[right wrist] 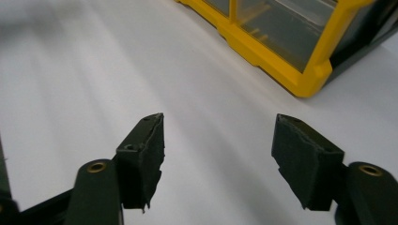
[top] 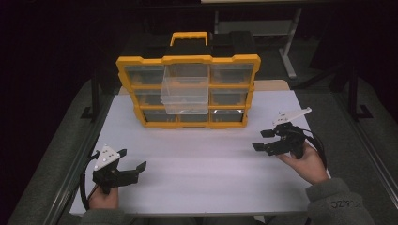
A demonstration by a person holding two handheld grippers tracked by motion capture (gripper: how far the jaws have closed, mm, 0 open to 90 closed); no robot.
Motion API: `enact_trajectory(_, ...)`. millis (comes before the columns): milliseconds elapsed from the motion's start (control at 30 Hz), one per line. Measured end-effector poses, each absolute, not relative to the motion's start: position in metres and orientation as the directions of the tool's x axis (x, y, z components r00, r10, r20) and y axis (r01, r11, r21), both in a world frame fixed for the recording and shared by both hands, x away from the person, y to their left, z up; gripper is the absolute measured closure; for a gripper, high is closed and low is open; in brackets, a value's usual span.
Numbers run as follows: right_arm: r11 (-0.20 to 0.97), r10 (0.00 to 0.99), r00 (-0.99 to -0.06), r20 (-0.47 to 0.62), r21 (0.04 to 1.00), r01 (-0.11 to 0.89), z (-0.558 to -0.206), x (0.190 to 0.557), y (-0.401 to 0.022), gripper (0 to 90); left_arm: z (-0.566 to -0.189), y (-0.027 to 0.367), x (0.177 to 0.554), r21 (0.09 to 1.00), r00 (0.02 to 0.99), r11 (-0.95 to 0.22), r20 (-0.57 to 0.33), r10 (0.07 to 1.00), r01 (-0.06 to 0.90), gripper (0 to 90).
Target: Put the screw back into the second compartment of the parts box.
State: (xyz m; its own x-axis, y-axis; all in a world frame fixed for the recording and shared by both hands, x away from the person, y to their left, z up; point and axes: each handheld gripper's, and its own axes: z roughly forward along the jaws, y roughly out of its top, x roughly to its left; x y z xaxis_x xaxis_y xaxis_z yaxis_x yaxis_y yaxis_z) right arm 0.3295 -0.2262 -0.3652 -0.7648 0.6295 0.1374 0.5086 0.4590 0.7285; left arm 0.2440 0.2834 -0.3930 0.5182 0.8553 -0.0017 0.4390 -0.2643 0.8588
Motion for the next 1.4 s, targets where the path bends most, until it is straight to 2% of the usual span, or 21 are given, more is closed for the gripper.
enact_trajectory(767, 0.357, 0.710, -0.689, 0.147, 0.768, 0.531, -0.404, 0.297, -0.236, 25.9, -0.394, 0.283, 0.243, 0.846, 0.556, -0.300, 0.005, 0.831, 0.441, 13.9)
enact_trajectory(1000, 0.319, 0.734, -0.660, 0.161, 0.776, 0.544, -0.415, 0.289, -0.242, 22.5, -0.396, 0.282, 0.243, 0.851, 0.554, -0.277, -0.020, 0.832, 0.446, 13.9)
enact_trajectory(1400, 0.328, 0.733, -0.662, 0.155, 0.772, 0.544, -0.426, 0.279, -0.241, 18.3, -0.402, 0.283, 0.245, 0.839, 0.579, -0.295, -0.029, 0.815, 0.457, 13.9)
